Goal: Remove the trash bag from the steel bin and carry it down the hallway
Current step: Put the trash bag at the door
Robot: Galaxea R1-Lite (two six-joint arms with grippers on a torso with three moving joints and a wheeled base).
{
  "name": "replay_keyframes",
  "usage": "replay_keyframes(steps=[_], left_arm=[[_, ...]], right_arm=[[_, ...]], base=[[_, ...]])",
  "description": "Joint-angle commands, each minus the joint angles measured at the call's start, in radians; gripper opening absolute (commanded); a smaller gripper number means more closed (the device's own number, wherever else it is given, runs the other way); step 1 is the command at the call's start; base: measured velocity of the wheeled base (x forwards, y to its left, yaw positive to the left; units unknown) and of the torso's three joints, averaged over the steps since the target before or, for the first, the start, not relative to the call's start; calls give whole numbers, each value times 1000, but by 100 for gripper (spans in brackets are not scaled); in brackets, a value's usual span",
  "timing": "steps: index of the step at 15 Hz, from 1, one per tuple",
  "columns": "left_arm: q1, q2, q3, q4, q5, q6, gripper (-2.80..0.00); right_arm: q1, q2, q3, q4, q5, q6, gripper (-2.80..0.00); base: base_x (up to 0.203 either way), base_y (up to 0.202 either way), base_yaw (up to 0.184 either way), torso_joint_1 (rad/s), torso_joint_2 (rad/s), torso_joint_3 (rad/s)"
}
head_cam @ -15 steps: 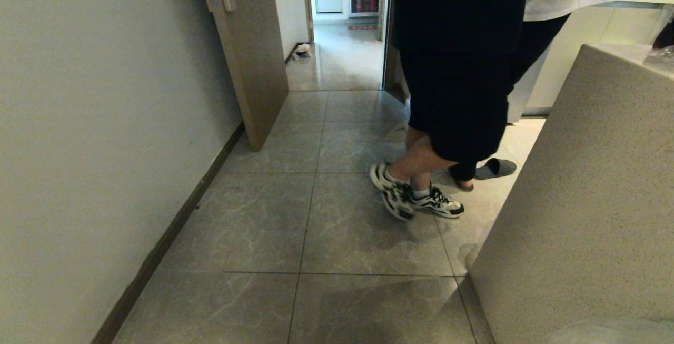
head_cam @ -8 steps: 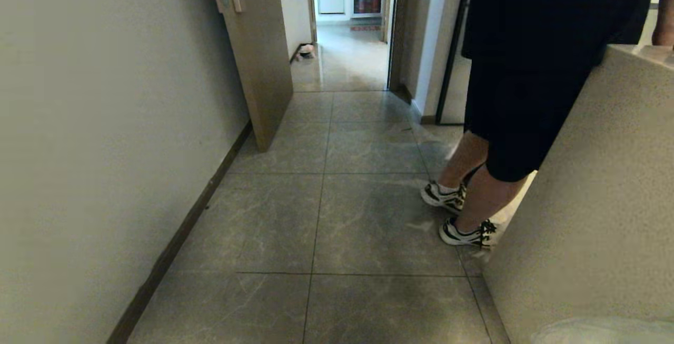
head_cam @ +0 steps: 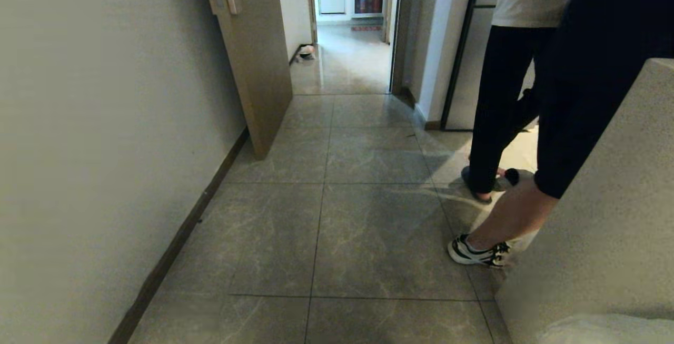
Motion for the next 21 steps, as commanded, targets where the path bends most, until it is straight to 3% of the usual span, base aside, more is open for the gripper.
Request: replay_keyframes(steps=[1,21], left_arm=[[0,1,0,0,1,0,-280],[0,0,0,-2,1,-1,-280]], right_arm=[[0,1,0,-1,0,-1,-280],[0,1,0,-1,0,-1,-280]], base=[[192,0,-3,2,6,2],[190,0,1,3,2,2]])
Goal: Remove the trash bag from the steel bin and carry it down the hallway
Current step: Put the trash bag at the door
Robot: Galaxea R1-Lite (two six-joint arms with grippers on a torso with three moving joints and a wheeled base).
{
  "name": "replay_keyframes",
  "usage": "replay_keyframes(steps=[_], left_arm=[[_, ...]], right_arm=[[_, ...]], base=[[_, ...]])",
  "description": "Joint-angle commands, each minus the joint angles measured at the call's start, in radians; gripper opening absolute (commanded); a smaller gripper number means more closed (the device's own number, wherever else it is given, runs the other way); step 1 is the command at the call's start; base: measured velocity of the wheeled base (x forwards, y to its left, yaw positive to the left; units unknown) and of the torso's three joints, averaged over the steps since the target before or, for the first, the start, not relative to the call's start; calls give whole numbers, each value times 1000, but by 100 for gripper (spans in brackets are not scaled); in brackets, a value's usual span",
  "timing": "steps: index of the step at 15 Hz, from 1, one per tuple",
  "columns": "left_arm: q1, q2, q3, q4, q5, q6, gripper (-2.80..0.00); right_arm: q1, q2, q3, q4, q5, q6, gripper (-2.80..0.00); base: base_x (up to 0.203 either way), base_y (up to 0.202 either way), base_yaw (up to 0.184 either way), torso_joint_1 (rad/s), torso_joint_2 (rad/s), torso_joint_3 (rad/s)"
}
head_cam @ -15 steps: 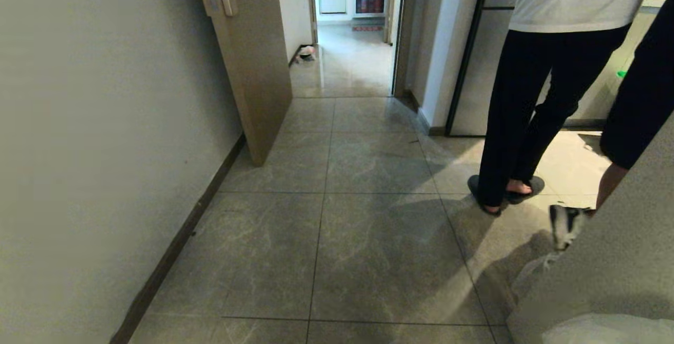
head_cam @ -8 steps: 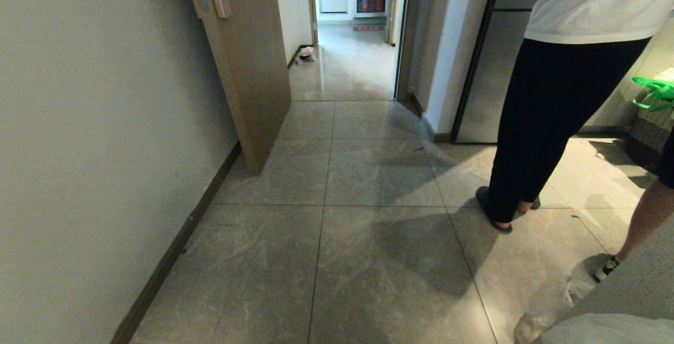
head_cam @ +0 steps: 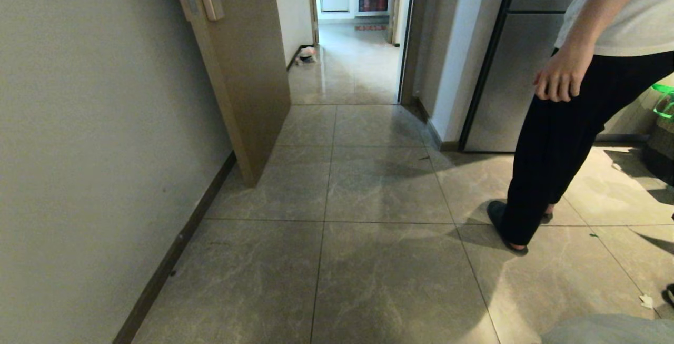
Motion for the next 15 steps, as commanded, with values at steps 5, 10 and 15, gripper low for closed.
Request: replay_keyframes(steps=[5,10,15], left_arm=[[0,0,0,-1,0,2,-280],[0,0,0,-1,0,4,-280],[0,0,0,-2,0,4,-280]], right_arm=[[0,1,0,0,0,0,-280],[0,1,0,0,0,0,-280],[0,1,0,0,0,0,-280]], base=[[194,0,0,4,3,2],[192,0,2,0,1,3],[195,0,1,2,2,4]])
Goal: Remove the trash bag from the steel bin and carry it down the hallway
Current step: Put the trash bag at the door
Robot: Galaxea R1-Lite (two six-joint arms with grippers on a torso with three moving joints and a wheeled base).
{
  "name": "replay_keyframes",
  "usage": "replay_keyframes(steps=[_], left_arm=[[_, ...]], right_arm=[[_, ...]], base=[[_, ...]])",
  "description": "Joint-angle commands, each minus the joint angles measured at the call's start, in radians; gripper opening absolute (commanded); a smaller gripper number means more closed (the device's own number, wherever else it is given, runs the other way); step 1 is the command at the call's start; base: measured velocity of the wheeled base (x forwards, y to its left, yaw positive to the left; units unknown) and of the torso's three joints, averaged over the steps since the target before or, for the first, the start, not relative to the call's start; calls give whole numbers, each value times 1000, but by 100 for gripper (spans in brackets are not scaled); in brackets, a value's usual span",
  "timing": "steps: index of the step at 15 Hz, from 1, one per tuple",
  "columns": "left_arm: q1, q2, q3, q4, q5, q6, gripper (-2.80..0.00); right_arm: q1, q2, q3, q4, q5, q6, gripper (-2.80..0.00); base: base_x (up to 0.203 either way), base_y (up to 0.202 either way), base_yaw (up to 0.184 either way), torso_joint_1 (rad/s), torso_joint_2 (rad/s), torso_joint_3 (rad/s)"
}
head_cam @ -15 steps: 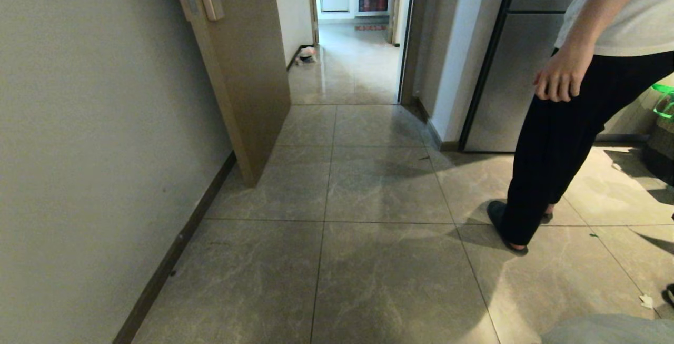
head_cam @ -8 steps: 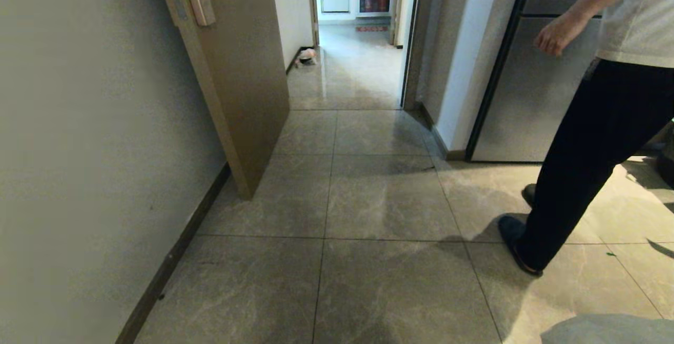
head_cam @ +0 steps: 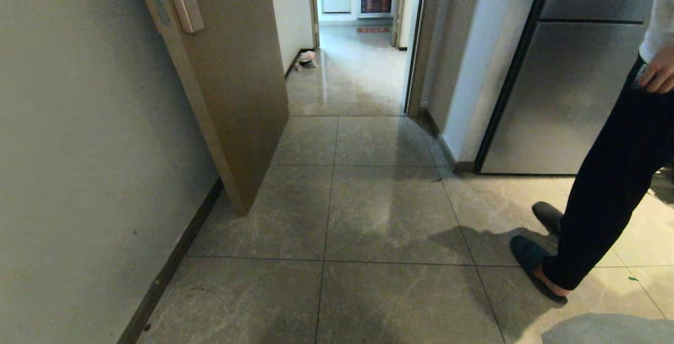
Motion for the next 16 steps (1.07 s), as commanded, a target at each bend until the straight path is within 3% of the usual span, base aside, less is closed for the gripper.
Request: replay_keyframes(steps=[1,16], left_arm=[[0,0,0,0,1,-1,-280],[0,0,0,0,1,-6,-280]], right_arm=[[0,1,0,0,0,-1,-280],[0,1,0,0,0,-1,-280]], base=[[186,0,4,2,2,1],[193,0,1,3,2,2]])
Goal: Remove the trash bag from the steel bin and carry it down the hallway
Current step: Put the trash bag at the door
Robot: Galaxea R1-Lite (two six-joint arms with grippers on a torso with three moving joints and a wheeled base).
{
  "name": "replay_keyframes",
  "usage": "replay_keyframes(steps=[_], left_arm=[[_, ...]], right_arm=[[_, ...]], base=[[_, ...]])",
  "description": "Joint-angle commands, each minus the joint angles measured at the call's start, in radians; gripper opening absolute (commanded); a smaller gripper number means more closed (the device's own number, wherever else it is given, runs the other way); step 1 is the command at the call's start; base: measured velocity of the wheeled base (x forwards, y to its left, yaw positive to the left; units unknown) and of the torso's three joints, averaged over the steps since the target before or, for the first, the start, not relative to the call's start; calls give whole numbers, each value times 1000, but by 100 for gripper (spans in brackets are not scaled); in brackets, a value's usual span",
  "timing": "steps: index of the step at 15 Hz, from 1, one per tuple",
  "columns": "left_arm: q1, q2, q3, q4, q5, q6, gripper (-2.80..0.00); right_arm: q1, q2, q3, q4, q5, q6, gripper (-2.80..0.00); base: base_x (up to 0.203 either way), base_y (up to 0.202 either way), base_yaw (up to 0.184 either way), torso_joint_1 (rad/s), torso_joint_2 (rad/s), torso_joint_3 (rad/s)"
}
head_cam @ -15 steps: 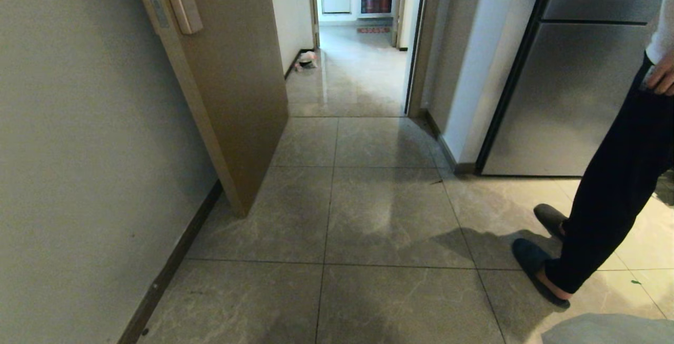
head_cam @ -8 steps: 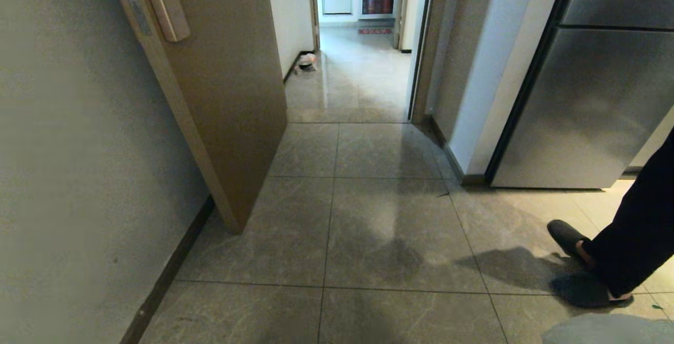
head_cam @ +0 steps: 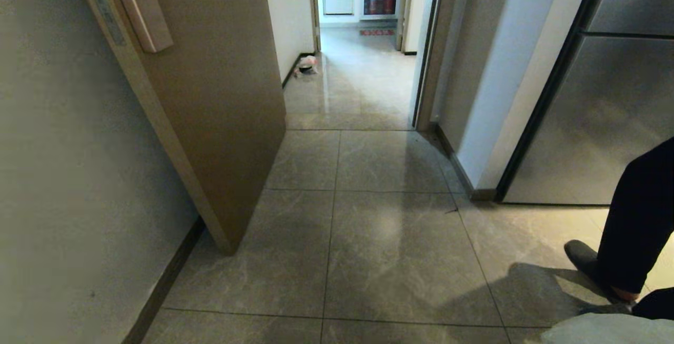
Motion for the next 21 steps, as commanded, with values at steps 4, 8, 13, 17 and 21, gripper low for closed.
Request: replay_keyframes(steps=[4,8,13,17,21], left_arm=[[0,0,0,-1,0,0,-280],[0,0,0,-1,0,-2,-280],[0,0,0,-1,0,0,-280],[0,0,0,-1,0,0,-280],[0,0,0,-1,0,0,-280]], right_arm=[[0,1,0,-1,0,0,-280],[0,1,0,-1,0,0,-280],[0,1,0,-1,0,0,-280],[-1,1,0,-1,0,0,-280],[0,1,0,-1,0,0,-280]], base=[[194,0,0,3,5,3],[193,0,2,3,2,3],[193,0,1,3,2,4],[193,0,0,4,2,1],[192,0,3,4,4,5]])
